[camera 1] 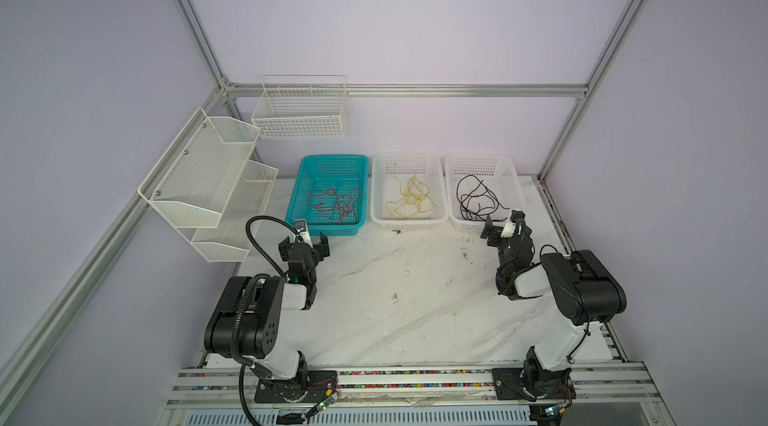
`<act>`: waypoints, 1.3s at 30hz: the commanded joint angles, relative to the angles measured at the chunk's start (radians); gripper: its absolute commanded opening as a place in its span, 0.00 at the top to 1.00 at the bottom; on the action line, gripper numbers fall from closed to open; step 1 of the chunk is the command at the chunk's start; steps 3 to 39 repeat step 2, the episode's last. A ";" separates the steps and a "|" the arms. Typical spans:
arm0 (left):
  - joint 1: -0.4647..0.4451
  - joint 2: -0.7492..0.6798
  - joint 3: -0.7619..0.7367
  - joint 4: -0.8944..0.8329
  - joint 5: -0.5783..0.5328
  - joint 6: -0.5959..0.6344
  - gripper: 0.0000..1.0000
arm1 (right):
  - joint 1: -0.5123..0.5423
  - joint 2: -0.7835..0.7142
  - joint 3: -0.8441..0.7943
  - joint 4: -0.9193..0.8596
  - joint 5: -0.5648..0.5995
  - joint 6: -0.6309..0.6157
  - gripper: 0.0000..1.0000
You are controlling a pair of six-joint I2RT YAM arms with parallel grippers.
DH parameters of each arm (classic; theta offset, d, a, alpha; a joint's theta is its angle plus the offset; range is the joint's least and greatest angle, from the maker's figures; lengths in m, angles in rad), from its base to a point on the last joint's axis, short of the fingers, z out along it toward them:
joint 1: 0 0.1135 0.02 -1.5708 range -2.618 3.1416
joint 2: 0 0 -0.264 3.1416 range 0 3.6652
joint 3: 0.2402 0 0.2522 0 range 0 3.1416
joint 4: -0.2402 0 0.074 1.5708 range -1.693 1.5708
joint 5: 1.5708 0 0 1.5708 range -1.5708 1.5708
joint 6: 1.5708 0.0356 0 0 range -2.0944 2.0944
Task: Untangle the cables
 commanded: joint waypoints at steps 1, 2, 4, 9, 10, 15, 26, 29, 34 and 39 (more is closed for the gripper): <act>-0.002 0.002 -0.026 0.062 -0.009 0.019 0.00 | -0.004 0.005 -0.011 0.050 -0.015 -0.032 0.03; -0.002 0.002 -0.028 0.061 -0.010 0.018 0.00 | -0.005 0.006 -0.011 0.051 -0.016 -0.031 0.03; -0.002 0.002 -0.028 0.061 -0.010 0.018 0.00 | -0.005 0.006 -0.011 0.051 -0.016 -0.031 0.03; -0.002 0.002 -0.028 0.061 -0.010 0.018 0.00 | -0.005 0.006 -0.011 0.051 -0.016 -0.031 0.03; -0.002 0.002 -0.028 0.061 -0.010 0.018 0.00 | -0.005 0.006 -0.011 0.051 -0.016 -0.031 0.03; -0.002 0.002 -0.028 0.061 -0.010 0.018 0.00 | -0.005 0.006 -0.011 0.051 -0.016 -0.031 0.03; -0.002 0.002 -0.028 0.061 -0.010 0.018 0.00 | -0.005 0.006 -0.011 0.051 -0.016 -0.031 0.03; -0.002 0.002 -0.028 0.061 -0.010 0.018 0.00 | -0.005 0.006 -0.011 0.051 -0.016 -0.031 0.03; -0.002 0.002 -0.028 0.061 -0.010 0.018 0.00 | -0.005 0.006 -0.011 0.051 -0.016 -0.031 0.03; -0.002 0.002 -0.028 0.061 -0.010 0.018 0.00 | -0.005 0.006 -0.011 0.051 -0.016 -0.031 0.03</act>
